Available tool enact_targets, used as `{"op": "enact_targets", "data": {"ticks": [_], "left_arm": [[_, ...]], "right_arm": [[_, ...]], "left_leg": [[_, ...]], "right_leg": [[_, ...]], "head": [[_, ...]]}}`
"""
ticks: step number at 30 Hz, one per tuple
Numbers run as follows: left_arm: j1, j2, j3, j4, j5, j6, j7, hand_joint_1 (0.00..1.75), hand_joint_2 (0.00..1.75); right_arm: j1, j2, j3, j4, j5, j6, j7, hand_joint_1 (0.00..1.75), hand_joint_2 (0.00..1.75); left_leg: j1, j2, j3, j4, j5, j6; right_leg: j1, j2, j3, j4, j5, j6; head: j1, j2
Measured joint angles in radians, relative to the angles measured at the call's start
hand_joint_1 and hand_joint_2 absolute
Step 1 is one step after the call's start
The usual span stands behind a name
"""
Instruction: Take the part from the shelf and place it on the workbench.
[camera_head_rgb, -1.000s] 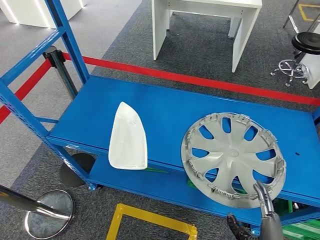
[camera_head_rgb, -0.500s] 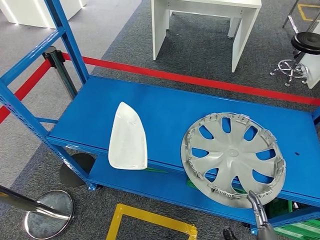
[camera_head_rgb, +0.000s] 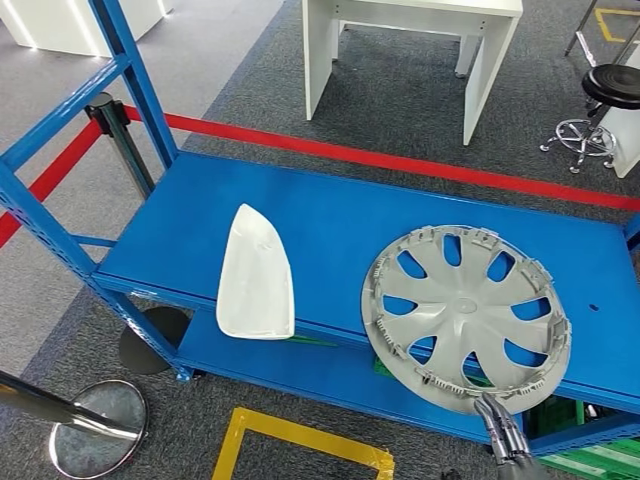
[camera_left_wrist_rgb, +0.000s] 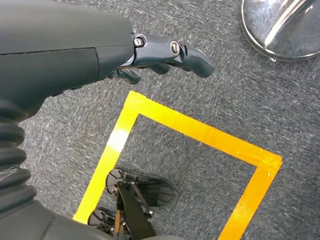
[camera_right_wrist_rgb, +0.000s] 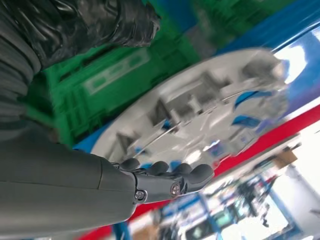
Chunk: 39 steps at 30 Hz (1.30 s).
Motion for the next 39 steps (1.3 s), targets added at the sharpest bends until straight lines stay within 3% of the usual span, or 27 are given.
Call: {"op": "enact_targets", "data": {"ticks": [3, 7, 11, 16, 21, 39], "left_arm": [[-0.001, 0.0, 0.0, 0.0, -0.011, -0.016, -0.001, 0.0, 1.75], [-0.004, 0.001, 0.0, 0.0, -0.026, -0.055, -0.007, 0.0, 1.75], [-0.005, 0.002, -0.001, 0.0, -0.035, -0.1, -0.014, 0.0, 1.75], [-0.004, 0.003, -0.006, 0.0, -0.05, -0.138, -0.017, 0.0, 1.75], [-0.004, 0.003, -0.015, 0.0, -0.06, -0.14, -0.017, 0.0, 1.75], [-0.008, 0.012, -0.045, 0.0, -0.099, -0.16, -0.016, 0.0, 1.75]], "right_arm": [[-0.032, -0.044, 0.055, 0.019, 0.122, -0.134, 0.15, 0.0, 1.75], [-0.1, -0.146, 0.176, 0.06, 0.274, -0.258, 0.381, 0.0, 1.75], [-0.166, -0.234, 0.291, 0.087, 0.318, -0.284, 0.471, 0.0, 1.75], [-0.228, -0.296, 0.361, 0.116, 0.332, -0.281, 0.51, 0.0, 1.75], [-0.282, -0.323, 0.386, 0.149, 0.337, -0.275, 0.511, 0.0, 1.75], [-0.448, -0.312, 0.375, 0.333, 0.3, -0.154, 0.433, 0.0, 1.75]], "left_leg": [[0.0, 0.0, 0.0, 0.0, 0.0, 0.0], [0.0, 0.0, 0.0, 0.0, 0.0, 0.0], [0.0, 0.0, 0.001, 0.0, 0.0, 0.0], [0.0, 0.0, 0.001, 0.0, 0.0, 0.0], [0.0, 0.0, 0.001, 0.0, 0.0, 0.0], [0.0, 0.0, 0.002, 0.0, 0.0, 0.0]], "right_leg": [[0.0, 0.0, 0.0, 0.0, 0.0, 0.0], [0.0, 0.001, 0.0, 0.0, 0.0, 0.0], [0.0, 0.0, 0.0, 0.0, 0.001, 0.001], [0.0, 0.0, 0.001, 0.0, 0.001, 0.001], [0.0, 0.0, 0.001, 0.0, 0.001, 0.001], [0.0, 0.001, 0.004, 0.0, 0.001, 0.001]], "head": [[0.0, 0.0], [0.0, 0.0], [0.0, 0.0], [0.0, 0.0], [0.0, 0.0], [0.0, 0.0]]}}
